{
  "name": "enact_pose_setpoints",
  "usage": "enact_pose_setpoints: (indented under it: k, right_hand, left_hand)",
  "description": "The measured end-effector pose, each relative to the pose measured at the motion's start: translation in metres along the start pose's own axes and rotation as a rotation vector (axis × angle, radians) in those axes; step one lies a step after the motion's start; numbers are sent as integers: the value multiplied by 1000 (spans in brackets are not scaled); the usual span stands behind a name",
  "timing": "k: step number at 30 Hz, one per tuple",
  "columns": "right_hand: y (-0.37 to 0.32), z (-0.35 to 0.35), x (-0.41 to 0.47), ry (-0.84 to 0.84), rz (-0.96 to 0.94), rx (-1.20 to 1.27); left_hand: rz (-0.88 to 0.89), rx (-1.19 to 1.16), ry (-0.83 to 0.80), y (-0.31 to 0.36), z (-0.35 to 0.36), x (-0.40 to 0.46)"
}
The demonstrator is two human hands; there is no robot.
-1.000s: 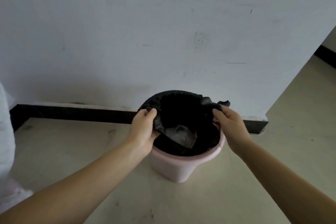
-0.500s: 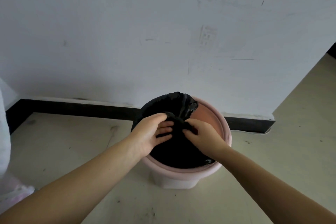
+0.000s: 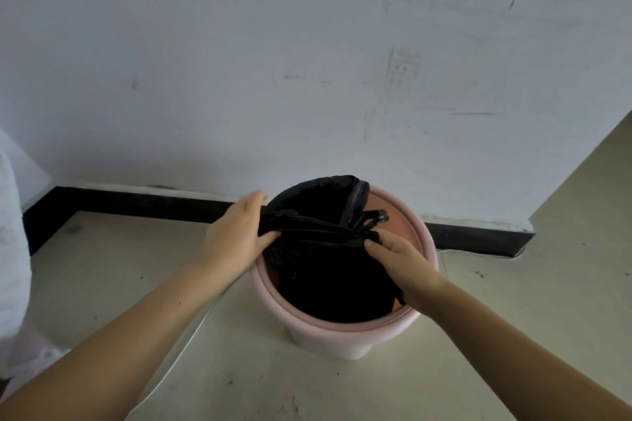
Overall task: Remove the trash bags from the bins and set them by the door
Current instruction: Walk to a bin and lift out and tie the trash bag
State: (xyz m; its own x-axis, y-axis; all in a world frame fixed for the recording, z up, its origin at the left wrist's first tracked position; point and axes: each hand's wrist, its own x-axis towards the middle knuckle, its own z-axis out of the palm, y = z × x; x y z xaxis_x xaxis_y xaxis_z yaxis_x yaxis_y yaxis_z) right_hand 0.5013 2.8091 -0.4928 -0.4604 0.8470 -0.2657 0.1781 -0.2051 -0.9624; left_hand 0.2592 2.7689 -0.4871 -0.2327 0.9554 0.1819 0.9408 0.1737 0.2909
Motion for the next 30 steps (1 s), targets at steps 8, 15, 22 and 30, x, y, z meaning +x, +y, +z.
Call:
enact_pose_setpoints:
  k: [8, 15, 22, 30]
  right_hand:
    - [-2, -2, 16, 140, -45, -289]
    - [-22, 9, 22, 254, -120, -256]
    - [-22, 30, -4, -309, -154, 9]
    - [-10, 14, 0, 48, -211, -496]
  left_hand:
    - [-10, 109, -35, -4, -3, 16]
    - [493, -162, 180, 25, -20, 6]
    - [246, -529, -89, 75, -17, -8]
    - [-224, -886, -251, 38, -18, 43]
